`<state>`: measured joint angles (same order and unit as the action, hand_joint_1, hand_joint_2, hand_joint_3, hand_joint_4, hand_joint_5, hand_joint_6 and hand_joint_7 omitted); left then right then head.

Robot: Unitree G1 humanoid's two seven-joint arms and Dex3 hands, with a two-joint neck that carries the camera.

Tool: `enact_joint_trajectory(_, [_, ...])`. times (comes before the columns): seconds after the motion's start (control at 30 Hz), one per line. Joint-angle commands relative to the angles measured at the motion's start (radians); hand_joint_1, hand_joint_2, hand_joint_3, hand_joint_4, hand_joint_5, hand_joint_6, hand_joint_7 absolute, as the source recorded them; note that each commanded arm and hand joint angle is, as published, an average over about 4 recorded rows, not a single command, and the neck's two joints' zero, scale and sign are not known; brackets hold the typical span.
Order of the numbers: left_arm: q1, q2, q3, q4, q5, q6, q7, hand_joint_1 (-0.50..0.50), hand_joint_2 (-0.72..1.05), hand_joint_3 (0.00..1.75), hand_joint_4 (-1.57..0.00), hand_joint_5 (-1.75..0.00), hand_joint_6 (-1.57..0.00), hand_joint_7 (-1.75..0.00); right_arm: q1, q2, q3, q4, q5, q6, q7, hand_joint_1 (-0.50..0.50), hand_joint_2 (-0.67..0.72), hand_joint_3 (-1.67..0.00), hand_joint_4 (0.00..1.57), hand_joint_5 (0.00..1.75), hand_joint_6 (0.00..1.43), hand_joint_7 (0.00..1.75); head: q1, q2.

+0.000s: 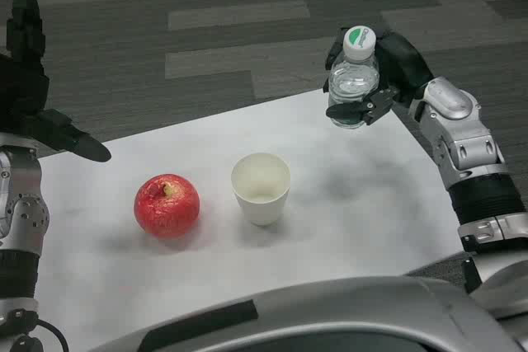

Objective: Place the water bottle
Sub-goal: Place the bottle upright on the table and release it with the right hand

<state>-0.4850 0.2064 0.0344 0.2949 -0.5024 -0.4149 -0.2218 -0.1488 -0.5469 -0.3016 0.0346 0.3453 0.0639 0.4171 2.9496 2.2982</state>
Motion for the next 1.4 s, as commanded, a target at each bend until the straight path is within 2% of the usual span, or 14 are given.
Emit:
enact_joint_trajectory(0.03, [0.057, -0.003, -0.007, -0.024, -0.045, -0.053, 0.007, -0.5, -0.72, 0.09, -0.07, 0.0, -0.03, -0.07, 0.099, 0.105, -0.014, -0.175, -0.001, 0.036, 0.062, 0.0, -0.29, -0.79, 1.51, 1.26, 1.34, 1.33, 0.091, 0.157])
enact_joint_trajectory(0.07, [0.058, -0.004, -0.008, -0.026, -0.045, -0.053, 0.007, -0.5, -0.72, 0.09, -0.07, 0.0, -0.03, -0.07, 0.099, 0.104, -0.014, -0.175, 0.001, 0.035, 0.062, 0.0, -0.29, -0.79, 1.51, 1.26, 1.34, 1.33, 0.085, 0.148])
enact_joint_trajectory(0.1, [0.061, -0.006, -0.007, -0.029, -0.045, -0.053, 0.007, -0.5, -0.72, 0.09, -0.07, 0.0, -0.03, -0.07, 0.1, 0.103, -0.015, -0.175, 0.004, 0.033, 0.062, 0.0, -0.29, -0.79, 1.51, 1.26, 1.34, 1.33, 0.064, 0.113])
enact_joint_trajectory(0.23, [0.067, -0.016, -0.003, -0.042, -0.045, -0.053, 0.01, -0.5, -0.72, 0.09, -0.07, 0.0, -0.03, 0.0, 0.104, 0.101, -0.016, -0.176, 0.011, 0.028, 0.062, 0.0, -0.29, -0.79, 1.51, 1.28, 1.34, 1.33, 0.068, 0.12])
enact_joint_trajectory(0.63, [0.074, -0.016, 0.0, -0.053, -0.045, -0.053, 0.013, -0.5, -0.72, 0.09, -0.07, 0.0, -0.03, -0.05, 0.104, 0.093, -0.008, -0.17, 0.017, 0.028, 0.063, 0.0, -0.29, -0.79, 1.51, 1.26, 1.34, 1.33, 0.059, 0.089])
enact_joint_trajectory(0.77, [0.074, -0.016, 0.002, -0.053, -0.045, -0.053, 0.013, -0.5, -0.72, 0.09, -0.07, 0.0, -0.03, -0.02, 0.107, 0.092, -0.006, -0.171, 0.017, 0.029, 0.064, 0.0, -0.29, -0.79, 1.51, 1.28, 1.34, 1.33, 0.054, 0.022])
enact_joint_trajectory(0.87, [0.074, -0.016, 0.001, -0.053, -0.045, -0.053, 0.013, -0.5, -0.72, 0.09, -0.07, 0.0, -0.03, -0.02, 0.115, 0.089, -0.004, -0.17, 0.018, 0.033, 0.068, 0.0, -0.29, -0.79, 1.51, 1.31, 1.34, 1.33, 0.055, 0.012])
enact_joint_trajectory(0.93, [0.074, -0.015, 0.0, -0.053, -0.045, -0.053, 0.013, -0.5, -0.68, 0.09, -0.07, 0.0, -0.03, 0.0, 0.119, 0.087, -0.004, -0.167, 0.017, 0.034, 0.072, 0.0, -0.29, -0.79, 1.51, 1.26, 1.34, 1.33, 0.05, 0.0])
enact_joint_trajectory(1.13, [0.074, -0.013, -0.004, -0.053, -0.045, -0.053, 0.012, -0.5, -0.72, 0.09, -0.07, 0.0, -0.03, -0.03, 0.136, 0.094, -0.011, -0.151, 0.017, 0.028, 0.075, 0.0, -0.29, -0.79, 1.51, 1.28, 1.34, 1.33, -0.03, -0.024])
enact_joint_trajectory(1.23, [0.074, -0.012, -0.003, -0.049, -0.045, -0.051, 0.012, -0.5, -0.72, 0.09, -0.07, 0.0, -0.03, 0.0, 0.143, 0.098, -0.014, -0.135, 0.014, 0.027, 0.075, 0.0, -0.29, -0.79, 1.51, 1.31, 1.34, 1.33, -0.099, -0.051])
enact_joint_trajectory(1.3, [0.073, -0.011, -0.004, -0.046, -0.046, -0.05, 0.012, -0.5, -0.72, 0.09, -0.07, 0.0, -0.03, -0.02, 0.147, 0.1, -0.016, -0.114, 0.01, 0.022, 0.075, 0.0, -0.29, -0.79, 1.51, 1.26, 1.34, 1.33, -0.14, -0.069])
enact_joint_trajectory(1.4, [0.07, -0.007, -0.013, -0.041, -0.047, -0.048, 0.01, -0.5, -0.72, 0.09, -0.07, 0.0, -0.03, 0.0, 0.152, 0.096, -0.016, -0.068, 0.006, 0.002, 0.075, 0.0, -0.29, -0.79, 1.51, 1.31, 1.34, 1.33, -0.154, -0.075])
